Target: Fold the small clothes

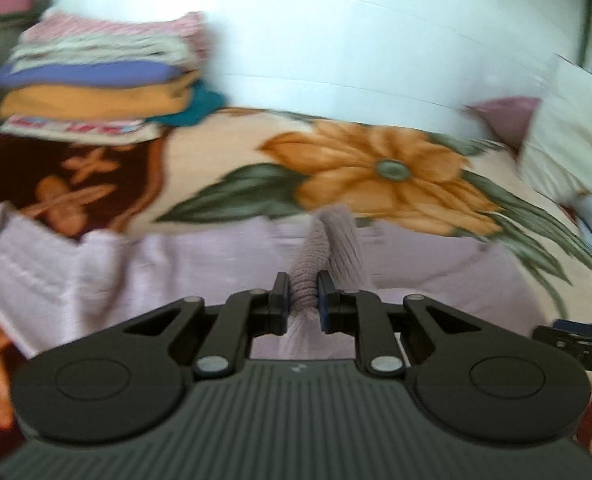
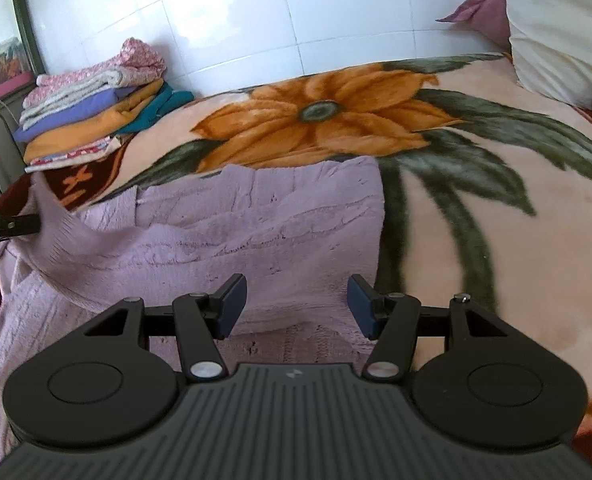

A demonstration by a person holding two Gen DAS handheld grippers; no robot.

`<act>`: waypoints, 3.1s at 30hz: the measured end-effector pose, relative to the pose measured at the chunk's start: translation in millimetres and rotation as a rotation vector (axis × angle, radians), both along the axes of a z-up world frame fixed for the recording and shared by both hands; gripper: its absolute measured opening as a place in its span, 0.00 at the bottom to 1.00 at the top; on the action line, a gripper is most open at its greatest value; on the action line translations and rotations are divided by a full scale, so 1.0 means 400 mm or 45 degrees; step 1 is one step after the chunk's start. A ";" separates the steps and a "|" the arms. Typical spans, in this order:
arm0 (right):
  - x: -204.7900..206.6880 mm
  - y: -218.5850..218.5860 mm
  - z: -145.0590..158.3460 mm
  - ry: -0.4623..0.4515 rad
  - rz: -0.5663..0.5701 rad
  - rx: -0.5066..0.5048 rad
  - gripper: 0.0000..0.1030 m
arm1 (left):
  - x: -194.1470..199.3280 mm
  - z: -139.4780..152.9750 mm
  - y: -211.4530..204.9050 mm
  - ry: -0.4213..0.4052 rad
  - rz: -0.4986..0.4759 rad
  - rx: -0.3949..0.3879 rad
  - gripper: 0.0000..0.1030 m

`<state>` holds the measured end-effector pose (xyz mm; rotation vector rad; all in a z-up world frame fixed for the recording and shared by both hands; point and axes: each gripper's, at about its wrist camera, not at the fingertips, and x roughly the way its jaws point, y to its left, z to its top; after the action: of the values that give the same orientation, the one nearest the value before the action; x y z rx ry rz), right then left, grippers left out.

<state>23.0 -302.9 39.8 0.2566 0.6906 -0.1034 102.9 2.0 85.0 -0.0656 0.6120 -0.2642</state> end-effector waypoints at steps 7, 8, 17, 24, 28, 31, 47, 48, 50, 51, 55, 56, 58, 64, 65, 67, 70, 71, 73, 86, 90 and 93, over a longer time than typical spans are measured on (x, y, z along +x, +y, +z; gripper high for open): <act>0.025 0.014 -0.021 0.044 0.015 -0.078 0.62 | 0.029 -0.089 0.138 0.146 0.140 -0.014 0.19; 0.026 0.017 -0.022 0.050 0.020 -0.093 0.62 | 0.033 -0.102 0.154 0.170 0.144 -0.020 0.20; 0.044 0.013 0.004 0.053 0.067 -0.156 0.62 | 0.029 -0.106 0.235 0.181 0.173 -0.116 0.44; 0.107 -0.045 0.015 0.038 -0.004 -0.153 0.62 | 0.078 -0.136 0.224 0.212 0.170 -0.126 0.44; 0.159 -0.079 0.001 0.049 -0.032 -0.147 0.62 | 0.097 -0.161 0.216 0.223 0.153 -0.106 0.44; 0.199 -0.095 -0.015 0.060 -0.037 -0.113 0.62 | 0.101 -0.164 0.214 0.214 0.153 -0.100 0.44; 0.197 -0.088 -0.035 -0.175 -0.178 -0.234 0.09 | 0.077 -0.134 0.159 0.000 0.053 -0.043 0.11; 0.201 -0.093 -0.041 -0.171 -0.194 -0.229 0.09 | 0.080 -0.125 0.164 -0.016 0.069 -0.063 0.11; 0.217 -0.106 -0.063 -0.121 -0.216 -0.200 0.10 | 0.098 -0.119 0.172 -0.033 0.084 -0.101 0.11; 0.223 -0.111 -0.075 -0.097 -0.229 -0.192 0.10 | 0.110 -0.125 0.172 -0.029 0.087 -0.095 0.11; 0.224 -0.117 -0.102 -0.063 -0.233 -0.181 0.29 | 0.167 -0.186 0.157 0.143 0.101 -0.035 0.16; 0.221 -0.121 -0.097 -0.063 -0.230 -0.165 0.32 | 0.168 -0.196 0.159 0.140 0.106 -0.038 0.17; 0.214 -0.127 -0.085 -0.063 -0.228 -0.139 0.35 | 0.164 -0.196 0.166 0.136 0.112 -0.053 0.18; 0.133 -0.114 -0.017 -0.100 -0.207 -0.092 0.37 | 0.136 -0.164 0.183 0.157 0.119 -0.052 0.23; 0.113 -0.106 -0.010 -0.097 -0.192 -0.073 0.37 | 0.126 -0.156 0.184 0.151 0.120 -0.040 0.24; 0.076 -0.089 0.003 -0.092 -0.157 -0.043 0.37 | 0.107 -0.145 0.181 0.148 0.102 -0.025 0.25; 0.031 -0.059 0.004 -0.076 -0.091 0.003 0.37 | 0.075 -0.132 0.174 0.146 0.072 0.002 0.25; 0.024 -0.050 -0.001 -0.066 -0.075 0.013 0.37 | 0.064 -0.129 0.171 0.146 0.071 0.013 0.25; 0.023 -0.033 -0.019 -0.041 -0.060 -0.001 0.37 | 0.049 -0.128 0.167 0.153 0.078 0.020 0.25; 0.011 -0.002 -0.038 -0.044 -0.080 -0.023 0.53 | 0.016 -0.125 0.212 0.208 0.165 0.012 0.26; -0.025 0.033 -0.002 -0.069 -0.059 0.000 0.60 | -0.007 -0.086 0.270 0.175 0.218 -0.006 0.30; -0.059 0.066 0.019 -0.065 -0.024 0.032 0.61 | -0.010 -0.063 0.318 0.152 0.289 -0.001 0.48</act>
<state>-0.6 -276.5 47.4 0.2891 0.6391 -0.1057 98.8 129.4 59.9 -0.1513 0.7169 -0.0404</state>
